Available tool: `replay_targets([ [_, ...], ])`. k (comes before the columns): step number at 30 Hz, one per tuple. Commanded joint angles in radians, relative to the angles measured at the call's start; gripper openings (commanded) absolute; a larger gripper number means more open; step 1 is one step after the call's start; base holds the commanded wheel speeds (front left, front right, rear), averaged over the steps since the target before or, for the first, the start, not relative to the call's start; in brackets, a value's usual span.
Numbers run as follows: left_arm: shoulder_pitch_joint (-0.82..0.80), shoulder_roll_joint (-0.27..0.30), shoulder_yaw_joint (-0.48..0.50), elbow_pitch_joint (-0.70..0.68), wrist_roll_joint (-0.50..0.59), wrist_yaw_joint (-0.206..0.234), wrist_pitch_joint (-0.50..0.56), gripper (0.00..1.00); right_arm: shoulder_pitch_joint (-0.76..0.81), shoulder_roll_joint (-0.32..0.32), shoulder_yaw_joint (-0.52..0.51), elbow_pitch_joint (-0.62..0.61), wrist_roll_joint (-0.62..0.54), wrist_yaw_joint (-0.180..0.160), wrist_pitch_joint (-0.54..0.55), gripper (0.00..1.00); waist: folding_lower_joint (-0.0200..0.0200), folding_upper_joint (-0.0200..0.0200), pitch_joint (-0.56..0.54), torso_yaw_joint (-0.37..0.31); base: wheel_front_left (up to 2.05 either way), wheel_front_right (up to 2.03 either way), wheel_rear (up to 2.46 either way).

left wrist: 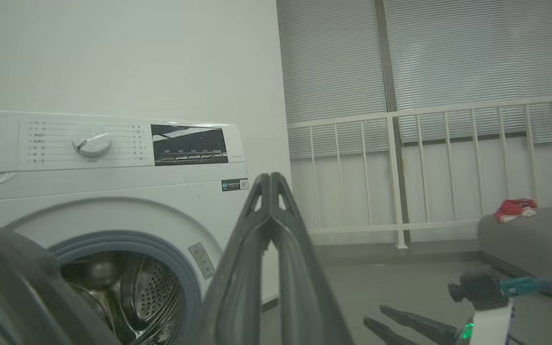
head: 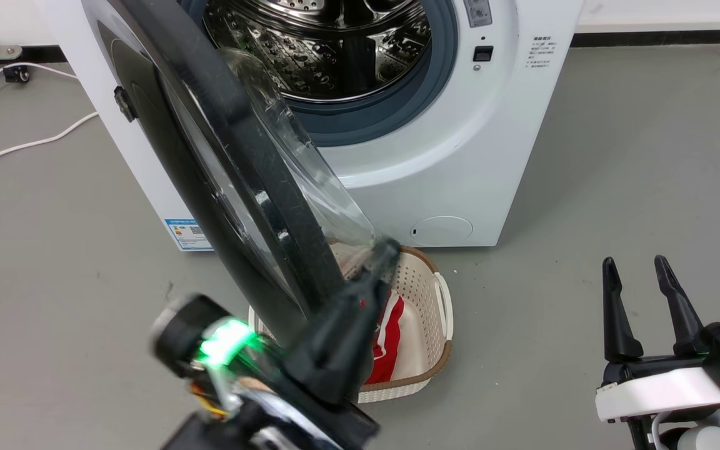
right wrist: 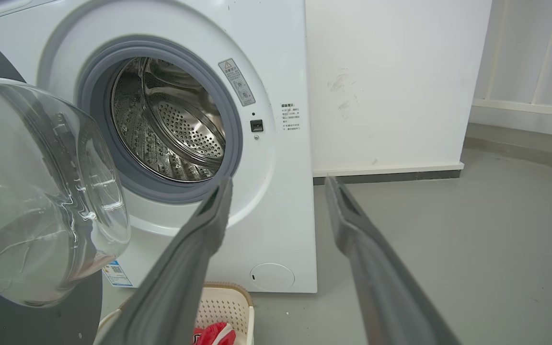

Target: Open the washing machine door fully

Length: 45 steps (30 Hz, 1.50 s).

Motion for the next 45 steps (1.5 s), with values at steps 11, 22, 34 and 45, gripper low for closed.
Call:
replay_targets([
  [11,0.087,0.032,-0.131,0.234,-0.11,0.008,0.166,0.0,0.001,0.003,0.008,0.01,0.019,0.0,0.004,1.0,0.0,0.0,0.003,0.003,0.0,0.0,0.0],
  [22,0.044,-0.001,-0.083,0.391,-0.057,0.094,0.085,0.0,-0.007,0.003,0.015,0.023,0.032,0.0,0.005,1.0,0.0,0.0,0.015,-0.015,0.0,0.0,0.0],
  [34,0.054,0.006,-0.038,0.419,-0.072,0.137,0.057,0.0,-0.009,0.003,0.015,0.029,0.041,0.0,0.005,1.0,0.0,0.0,0.018,-0.012,0.0,0.0,0.0],
  [45,0.132,0.024,-0.03,0.366,-0.072,0.181,0.039,0.0,0.009,0.003,0.003,0.027,0.042,0.0,0.014,1.0,0.0,0.0,0.015,0.082,0.0,0.0,0.0],
])
